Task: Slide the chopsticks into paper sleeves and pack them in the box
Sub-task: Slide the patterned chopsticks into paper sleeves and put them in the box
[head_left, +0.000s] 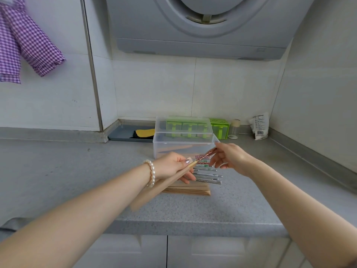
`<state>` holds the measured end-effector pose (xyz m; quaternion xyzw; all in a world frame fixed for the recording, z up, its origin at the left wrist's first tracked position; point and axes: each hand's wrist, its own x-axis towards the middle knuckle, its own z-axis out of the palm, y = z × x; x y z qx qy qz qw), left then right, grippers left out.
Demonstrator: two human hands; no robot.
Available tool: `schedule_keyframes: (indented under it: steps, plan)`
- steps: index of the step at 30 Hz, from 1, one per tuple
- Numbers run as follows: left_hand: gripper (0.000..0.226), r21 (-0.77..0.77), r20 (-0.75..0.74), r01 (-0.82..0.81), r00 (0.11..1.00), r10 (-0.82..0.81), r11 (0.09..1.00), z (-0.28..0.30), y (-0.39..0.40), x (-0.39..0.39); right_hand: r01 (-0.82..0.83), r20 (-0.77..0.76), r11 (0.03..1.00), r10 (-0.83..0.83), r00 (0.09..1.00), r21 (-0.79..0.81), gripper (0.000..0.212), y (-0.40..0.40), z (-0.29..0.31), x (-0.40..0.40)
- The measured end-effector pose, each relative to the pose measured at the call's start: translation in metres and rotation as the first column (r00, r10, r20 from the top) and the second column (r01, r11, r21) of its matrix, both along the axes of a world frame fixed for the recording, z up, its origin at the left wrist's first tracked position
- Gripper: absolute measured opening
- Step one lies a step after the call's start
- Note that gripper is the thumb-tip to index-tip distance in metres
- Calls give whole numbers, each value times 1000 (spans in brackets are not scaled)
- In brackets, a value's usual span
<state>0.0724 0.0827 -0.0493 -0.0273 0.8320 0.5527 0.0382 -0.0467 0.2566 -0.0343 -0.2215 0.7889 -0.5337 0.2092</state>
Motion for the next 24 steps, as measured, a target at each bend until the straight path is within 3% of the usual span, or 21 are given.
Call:
schedule_keyframes:
  steps: [5,14,21,24]
  plan:
    - [27,-8,-11,-15,1000,15,1000,0,0,-3,-129,-2,992,129,992,7,38,-16,-9,16]
    - [26,-81,29,-15,999,18,997,-1,-6,-4,-176,10,984,176,984,3,33,-19,-16,15]
    - [20,-60,121,-13,992,20,998,1,-13,-3,-164,98,979,176,979,-123,38,-10,-18,1]
    - [15,-46,132,-47,990,52,998,-1,-20,-4,-166,128,981,178,976,-102,35,-8,-21,-2]
